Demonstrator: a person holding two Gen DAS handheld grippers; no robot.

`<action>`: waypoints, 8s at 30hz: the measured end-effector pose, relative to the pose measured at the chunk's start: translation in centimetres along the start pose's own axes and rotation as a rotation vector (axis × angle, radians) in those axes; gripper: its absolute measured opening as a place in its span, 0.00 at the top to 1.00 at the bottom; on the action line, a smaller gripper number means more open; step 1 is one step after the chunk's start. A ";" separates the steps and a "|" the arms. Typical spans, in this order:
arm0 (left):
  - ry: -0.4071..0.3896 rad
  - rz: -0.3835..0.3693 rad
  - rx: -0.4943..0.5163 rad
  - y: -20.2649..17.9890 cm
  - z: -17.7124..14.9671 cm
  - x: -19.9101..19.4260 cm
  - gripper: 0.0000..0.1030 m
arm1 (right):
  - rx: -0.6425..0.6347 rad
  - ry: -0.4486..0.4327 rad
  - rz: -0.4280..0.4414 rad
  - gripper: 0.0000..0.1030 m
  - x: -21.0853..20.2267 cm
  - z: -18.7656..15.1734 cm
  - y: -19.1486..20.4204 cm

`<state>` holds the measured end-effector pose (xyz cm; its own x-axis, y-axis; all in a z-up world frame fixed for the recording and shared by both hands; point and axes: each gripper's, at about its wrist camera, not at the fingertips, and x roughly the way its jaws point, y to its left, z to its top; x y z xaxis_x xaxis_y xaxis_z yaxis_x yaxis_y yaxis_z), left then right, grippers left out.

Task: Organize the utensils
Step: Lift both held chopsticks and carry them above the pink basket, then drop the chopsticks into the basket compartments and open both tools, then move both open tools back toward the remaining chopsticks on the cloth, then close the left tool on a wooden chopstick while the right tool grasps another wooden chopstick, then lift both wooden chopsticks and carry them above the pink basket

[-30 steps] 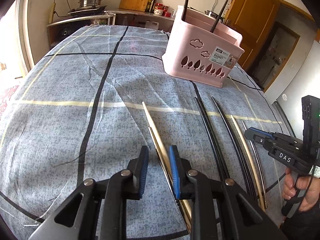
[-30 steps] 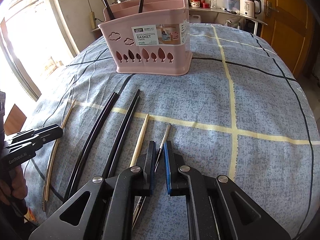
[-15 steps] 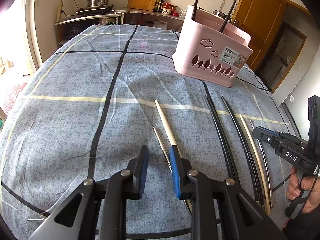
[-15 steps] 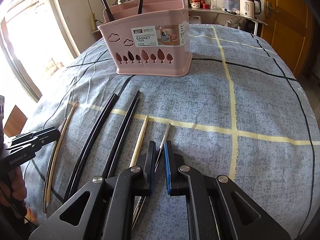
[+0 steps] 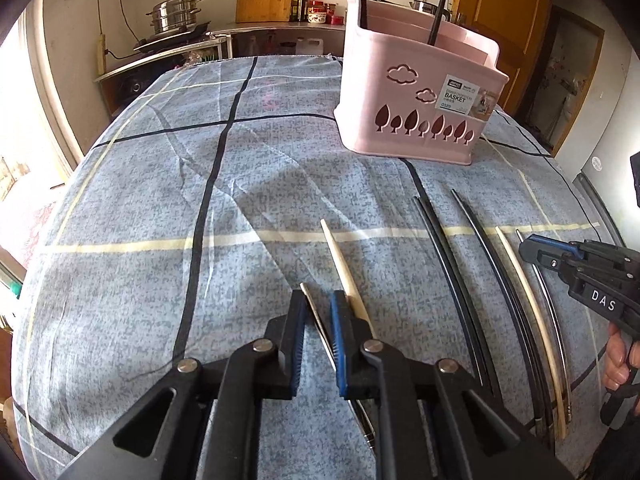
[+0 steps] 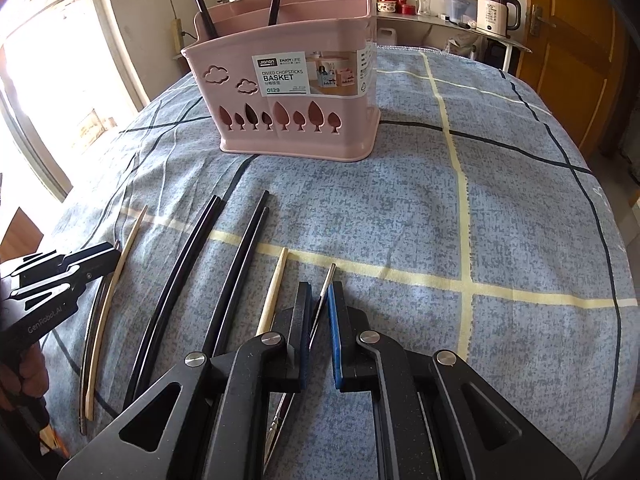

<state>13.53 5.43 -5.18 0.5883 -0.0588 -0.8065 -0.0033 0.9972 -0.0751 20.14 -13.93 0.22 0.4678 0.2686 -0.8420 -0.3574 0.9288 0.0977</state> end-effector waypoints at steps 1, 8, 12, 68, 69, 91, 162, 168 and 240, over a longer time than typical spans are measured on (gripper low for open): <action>0.001 -0.005 0.004 0.1 0.0 0.0 0.91 | -0.003 0.003 -0.004 0.93 0.0 0.1 0.1; 0.016 -0.046 0.033 0.1 0.6 0.2 0.96 | -0.045 0.019 -0.030 0.95 0.4 0.8 0.6; 0.009 -0.077 0.030 0.2 1.3 -0.2 0.96 | -0.038 0.003 -0.011 0.96 -0.3 0.8 0.3; -0.464 -0.226 0.098 -2.1 22.4 -15.3 0.96 | -0.065 -0.558 0.146 0.96 -16.1 17.2 2.0; -0.463 -0.225 0.097 -2.1 22.7 -14.9 0.96 | -0.063 -0.559 0.149 0.96 -15.9 17.6 2.0; -0.301 -0.223 0.035 -0.3 20.7 -5.5 0.96 | -0.024 -0.369 0.173 0.96 -6.5 17.4 1.1; -0.001 -0.074 -0.025 -0.6 2.6 1.9 0.73 | -0.010 -0.027 0.079 0.88 0.6 0.4 1.5; -0.009 -0.023 0.032 -1.9 2.8 2.2 0.73 | -0.057 -0.025 0.018 0.91 0.7 0.5 2.7; -0.347 -0.231 0.124 -2.9 15.7 -14.0 0.95 | -0.062 -0.490 0.096 0.95 -15.8 11.7 1.4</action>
<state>17.98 4.08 15.57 0.7994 -0.2826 -0.5301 0.2448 0.9591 -0.1421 21.66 -13.91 19.85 0.7497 0.4545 -0.4810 -0.4578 0.8811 0.1189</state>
